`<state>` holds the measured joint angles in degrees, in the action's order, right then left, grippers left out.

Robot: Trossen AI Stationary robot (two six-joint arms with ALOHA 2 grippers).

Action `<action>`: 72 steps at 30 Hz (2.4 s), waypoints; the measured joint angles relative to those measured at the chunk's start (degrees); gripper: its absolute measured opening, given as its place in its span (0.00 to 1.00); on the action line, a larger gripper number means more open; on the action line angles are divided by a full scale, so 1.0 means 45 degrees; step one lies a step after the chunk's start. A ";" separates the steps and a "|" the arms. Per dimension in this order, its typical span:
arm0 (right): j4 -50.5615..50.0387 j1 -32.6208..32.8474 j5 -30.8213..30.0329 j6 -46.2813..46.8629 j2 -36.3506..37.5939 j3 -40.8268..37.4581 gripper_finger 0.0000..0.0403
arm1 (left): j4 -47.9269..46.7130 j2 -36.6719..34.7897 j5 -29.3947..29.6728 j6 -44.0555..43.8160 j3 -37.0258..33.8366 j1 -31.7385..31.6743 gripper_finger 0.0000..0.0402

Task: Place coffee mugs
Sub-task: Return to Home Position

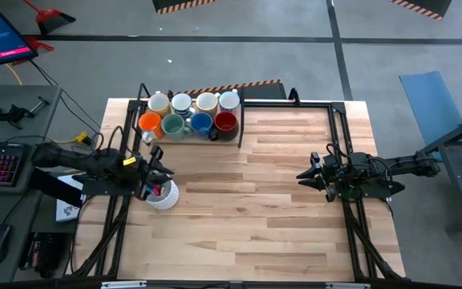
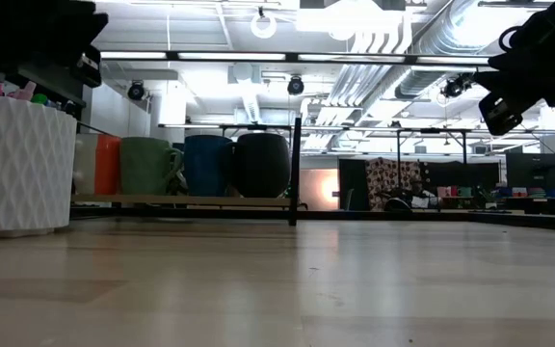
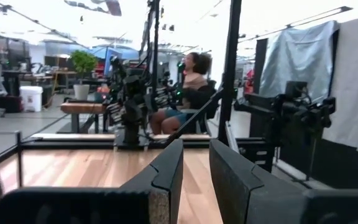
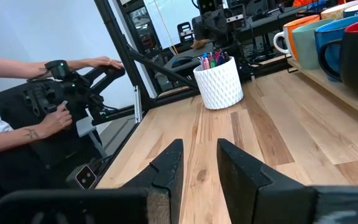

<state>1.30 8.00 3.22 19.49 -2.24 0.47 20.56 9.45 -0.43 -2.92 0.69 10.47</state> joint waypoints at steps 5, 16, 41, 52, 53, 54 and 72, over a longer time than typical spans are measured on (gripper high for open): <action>0.0000 -0.0003 0.0000 -0.0001 0.0000 0.0000 0.20 | -0.1996 -0.1401 0.0000 -0.0379 0.0000 -0.0371 0.17; 0.0000 -0.0003 0.0000 0.0000 -0.0005 0.0000 0.20 | -0.4360 -0.2054 0.0000 0.0059 0.0010 -0.0460 0.17; -0.0001 0.0000 -0.0001 0.0000 0.0005 0.0000 0.20 | -0.3948 -0.1904 0.0050 0.1035 0.0005 -0.1257 0.17; -0.0001 0.0001 -0.0004 -0.0001 0.0005 0.0000 0.20 | -0.3950 -0.1904 0.0049 0.1033 0.0005 -0.1252 0.17; -0.0003 -0.0003 -0.0003 0.0000 0.0005 0.0000 0.20 | -0.3950 -0.1904 0.0049 0.1030 0.0005 -0.1252 0.17; 0.0000 -0.0003 -0.0002 0.0000 0.0005 0.0000 0.20 | -0.3950 -0.1904 0.0049 0.1030 0.0005 -0.1252 0.17; 0.0000 -0.0002 -0.0003 0.0000 0.0005 0.0000 0.20 | -0.3950 -0.1904 0.0053 0.1030 0.0005 -0.1252 0.17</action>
<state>1.30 8.00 3.21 19.49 -2.22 0.47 2.79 0.89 -0.19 1.72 0.71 4.84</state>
